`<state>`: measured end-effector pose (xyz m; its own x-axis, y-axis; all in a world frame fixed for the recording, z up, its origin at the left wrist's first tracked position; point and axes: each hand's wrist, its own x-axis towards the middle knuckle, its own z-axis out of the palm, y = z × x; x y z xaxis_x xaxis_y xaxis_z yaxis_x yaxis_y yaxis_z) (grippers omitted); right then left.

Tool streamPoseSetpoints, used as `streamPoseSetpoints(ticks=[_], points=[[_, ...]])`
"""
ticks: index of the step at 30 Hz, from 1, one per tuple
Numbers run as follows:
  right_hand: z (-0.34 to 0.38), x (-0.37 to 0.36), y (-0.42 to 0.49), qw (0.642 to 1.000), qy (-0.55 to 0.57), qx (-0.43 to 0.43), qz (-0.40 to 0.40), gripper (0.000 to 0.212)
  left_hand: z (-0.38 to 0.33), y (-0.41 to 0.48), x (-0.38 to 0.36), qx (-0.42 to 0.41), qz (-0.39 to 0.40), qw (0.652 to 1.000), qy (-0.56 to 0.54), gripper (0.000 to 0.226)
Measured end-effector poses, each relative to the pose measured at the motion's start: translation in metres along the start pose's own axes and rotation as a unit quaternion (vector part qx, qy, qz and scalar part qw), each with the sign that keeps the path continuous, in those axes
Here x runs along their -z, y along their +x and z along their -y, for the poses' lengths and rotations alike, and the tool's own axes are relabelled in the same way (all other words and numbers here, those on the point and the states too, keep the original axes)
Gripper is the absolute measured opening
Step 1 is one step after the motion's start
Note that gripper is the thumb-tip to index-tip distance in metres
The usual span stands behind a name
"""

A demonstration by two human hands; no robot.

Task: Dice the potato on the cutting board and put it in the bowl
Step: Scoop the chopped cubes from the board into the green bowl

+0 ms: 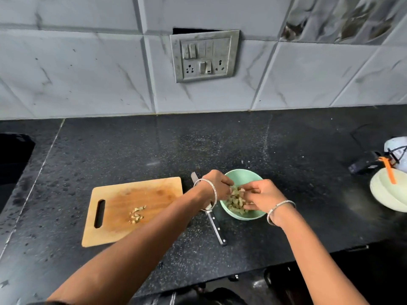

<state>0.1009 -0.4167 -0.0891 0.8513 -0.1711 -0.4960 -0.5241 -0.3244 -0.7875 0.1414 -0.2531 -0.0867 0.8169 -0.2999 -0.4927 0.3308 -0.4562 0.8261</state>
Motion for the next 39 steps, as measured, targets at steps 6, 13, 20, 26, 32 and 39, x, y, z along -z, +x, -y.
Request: streamPoseSetpoints(ticks=[6, 13, 20, 26, 32, 39], points=[[0.008, 0.002, -0.008, 0.929, -0.306, 0.095, -0.187, 0.017, -0.014, 0.001, -0.010, -0.041, -0.100, 0.992, 0.064, 0.016], [0.018, 0.003, -0.015, 0.928, -0.338, 0.104, -0.116, 0.024, -0.011, -0.015, 0.002, -0.118, -0.112, 0.983, 0.079, 0.038], [0.045, -0.048, -0.033, 0.925, -0.208, 0.282, -0.148, 0.007, 0.039, -0.055, 0.071, -0.112, -0.204, 0.970, 0.067, 0.031], [0.051, -0.139, -0.045, 0.918, -0.231, 0.321, 0.008, 0.018, 0.118, -0.100, 0.142, 0.007, -0.297, 0.954, 0.043, 0.035], [0.046, -0.220, -0.047, 0.874, -0.347, 0.324, 0.099, 0.041, 0.172, -0.131, 0.167, 0.077, -0.325, 0.942, 0.043, 0.023], [0.017, -0.275, -0.041, 0.833, -0.417, 0.351, 0.099, 0.057, 0.191, -0.140, 0.171, 0.082, -0.330, 0.938, 0.067, 0.023]])
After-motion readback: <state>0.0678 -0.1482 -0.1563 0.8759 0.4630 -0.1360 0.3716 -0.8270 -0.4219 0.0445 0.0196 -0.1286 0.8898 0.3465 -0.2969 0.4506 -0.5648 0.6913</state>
